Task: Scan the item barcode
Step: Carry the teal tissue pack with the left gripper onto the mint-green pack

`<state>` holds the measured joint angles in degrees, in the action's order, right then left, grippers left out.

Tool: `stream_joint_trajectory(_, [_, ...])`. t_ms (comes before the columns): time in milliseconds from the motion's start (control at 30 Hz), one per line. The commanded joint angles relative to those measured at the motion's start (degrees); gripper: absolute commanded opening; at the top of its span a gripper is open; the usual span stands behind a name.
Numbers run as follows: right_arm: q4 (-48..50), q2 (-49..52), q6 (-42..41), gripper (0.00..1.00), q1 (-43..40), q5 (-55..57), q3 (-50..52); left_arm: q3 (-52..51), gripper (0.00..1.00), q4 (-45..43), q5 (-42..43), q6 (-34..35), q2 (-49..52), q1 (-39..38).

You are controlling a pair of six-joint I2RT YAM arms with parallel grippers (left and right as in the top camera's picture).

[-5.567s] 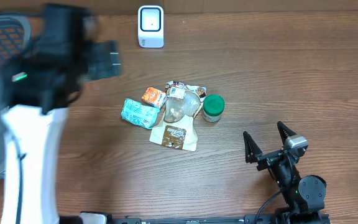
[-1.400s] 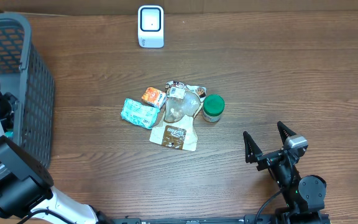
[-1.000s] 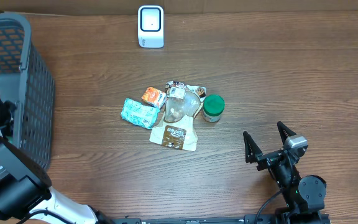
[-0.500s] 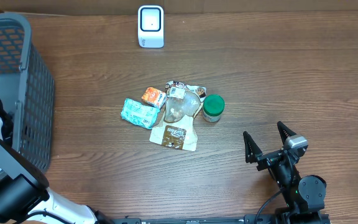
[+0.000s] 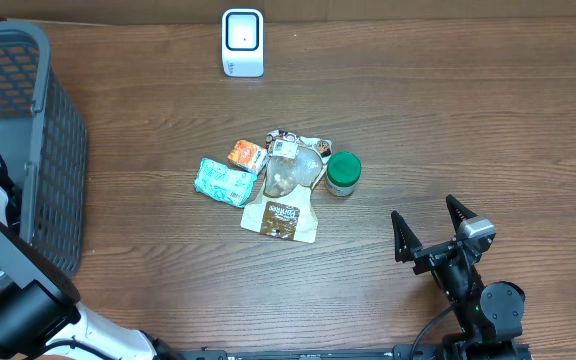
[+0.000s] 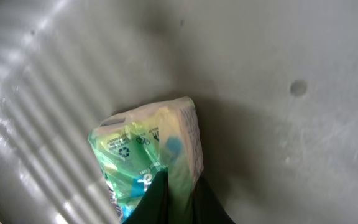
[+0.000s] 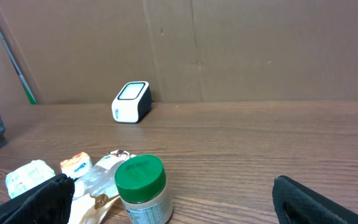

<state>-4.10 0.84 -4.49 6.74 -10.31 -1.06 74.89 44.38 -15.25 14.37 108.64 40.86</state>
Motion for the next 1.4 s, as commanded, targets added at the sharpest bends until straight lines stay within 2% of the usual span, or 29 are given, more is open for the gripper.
stream_joint_trajectory(0, [0.3, -0.7, 0.1, 1.0, -0.3, -0.3, 0.6, 2.4, 0.04, 3.8, 1.8, -0.2, 0.1, -0.4])
stream_joint_trajectory(300, [0.3, -0.7, 0.1, 1.0, -0.3, -0.3, 0.6, 29.1, 0.04, 21.4, 3.5, 3.1, -3.9, -0.4])
stream_joint_trajectory(433, [0.3, -0.7, 0.1, 1.0, -0.3, -0.3, 0.6, 39.8, 0.04, 24.5, 13.7, 3.3, -8.1, -0.4])
stream_joint_trajectory(567, [0.3, -0.7, 0.1, 1.0, -0.3, -0.3, 0.6, 45.5, 0.05, 25.2, 28.4, 3.1, -14.0, -1.7])
stream_joint_trajectory(633, [0.3, -0.7, 0.1, 1.0, -0.3, -0.3, 0.6, 45.6, 0.04, 25.7, 32.4, 1.9, -17.3, -3.9])
stream_joint_trajectory(733, [0.3, -0.7, 0.1, 1.0, -0.3, -0.3, 0.6, 45.6, 0.04, 29.1, 32.6, -1.4, -21.0, -10.1])
stream_joint_trajectory(867, [0.3, -0.7, 0.1, 1.0, -0.3, -0.3, 0.6, 45.4, 0.04, 35.9, 28.7, -5.1, -21.7, -21.7])
stream_joint_trajectory(1000, [0.3, -0.7, 0.1, 1.0, -0.3, -0.3, 0.6, 41.1, 0.04, 39.0, 22.6, -5.4, -20.9, -33.5])
stream_joint_trajectory(1200, [0.3, -0.7, 0.1, 1.0, -0.3, -0.3, 0.6, 25.7, 0.04, 36.1, 17.6, -2.9, -20.9, -47.9])
stream_joint_trajectory(1367, [0.3, -0.7, 0.1, 1.0, -0.3, -0.3, 0.6, 10.7, 0.04, 26.6, 14.4, -0.3, -20.9, -54.7])
